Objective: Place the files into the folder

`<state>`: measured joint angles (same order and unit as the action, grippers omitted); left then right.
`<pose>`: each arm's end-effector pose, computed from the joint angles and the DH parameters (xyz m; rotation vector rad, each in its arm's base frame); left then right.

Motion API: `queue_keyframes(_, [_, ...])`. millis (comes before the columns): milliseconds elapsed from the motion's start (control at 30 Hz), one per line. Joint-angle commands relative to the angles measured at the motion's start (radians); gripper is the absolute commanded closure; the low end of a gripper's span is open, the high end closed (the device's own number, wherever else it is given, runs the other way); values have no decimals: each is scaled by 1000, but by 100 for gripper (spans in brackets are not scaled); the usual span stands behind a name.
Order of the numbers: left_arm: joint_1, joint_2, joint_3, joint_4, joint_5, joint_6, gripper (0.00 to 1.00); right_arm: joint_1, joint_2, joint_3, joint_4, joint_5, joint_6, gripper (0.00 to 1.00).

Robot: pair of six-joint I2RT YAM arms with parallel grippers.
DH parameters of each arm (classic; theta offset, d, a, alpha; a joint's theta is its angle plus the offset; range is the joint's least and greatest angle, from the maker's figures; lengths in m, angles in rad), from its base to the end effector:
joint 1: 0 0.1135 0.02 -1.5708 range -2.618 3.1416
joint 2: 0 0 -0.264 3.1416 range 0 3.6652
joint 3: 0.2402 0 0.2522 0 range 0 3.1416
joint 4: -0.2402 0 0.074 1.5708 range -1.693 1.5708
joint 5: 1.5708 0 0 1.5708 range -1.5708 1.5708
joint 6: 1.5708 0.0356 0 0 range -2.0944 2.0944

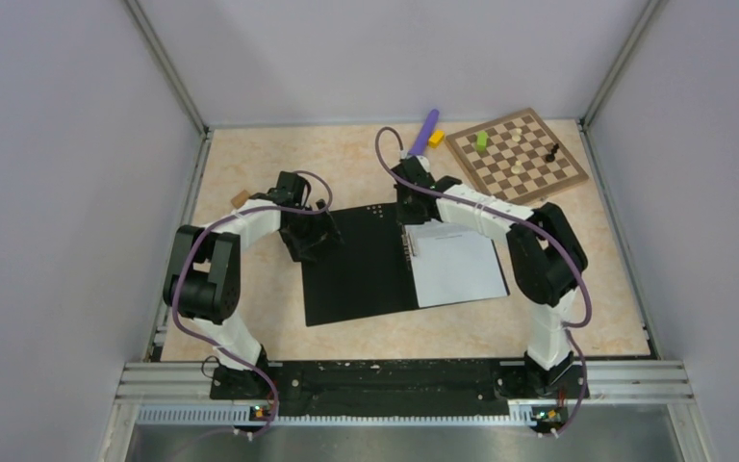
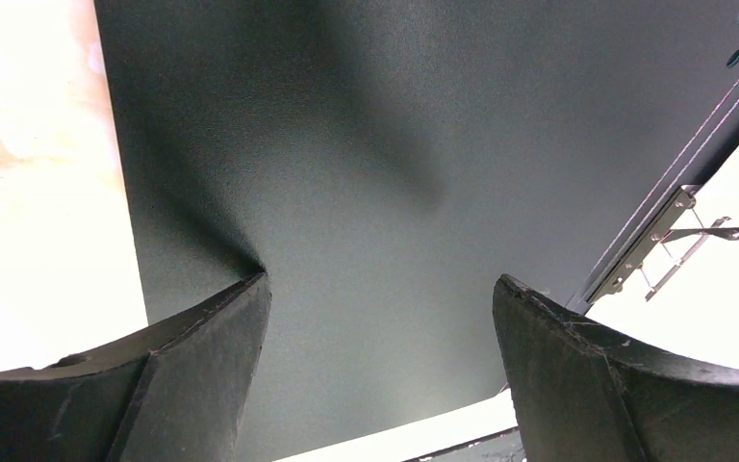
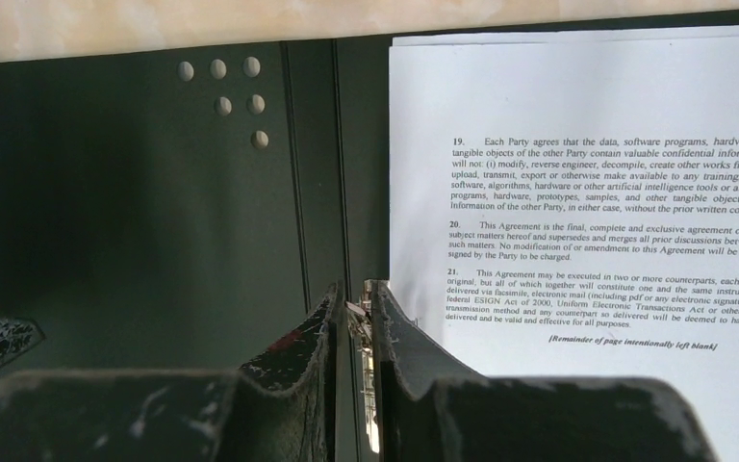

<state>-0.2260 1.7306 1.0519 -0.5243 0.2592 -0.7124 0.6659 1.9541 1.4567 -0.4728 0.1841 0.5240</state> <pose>0.3189 -0.0827 0.1659 -0.6246 2.8069 -0.5760 0.3376 0.2570 0.2043 -0.1073 2.5323 0.2460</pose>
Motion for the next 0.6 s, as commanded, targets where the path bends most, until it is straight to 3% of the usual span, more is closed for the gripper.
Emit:
queue_keyframes(0, [-15, 75, -56, 61, 3, -1, 9, 18, -102, -35, 41, -2, -3, 86])
queue_keyframes(567, [-16, 79, -63, 80, 17, -20, 9, 57, -220, -158, 50, -16, -30, 85])
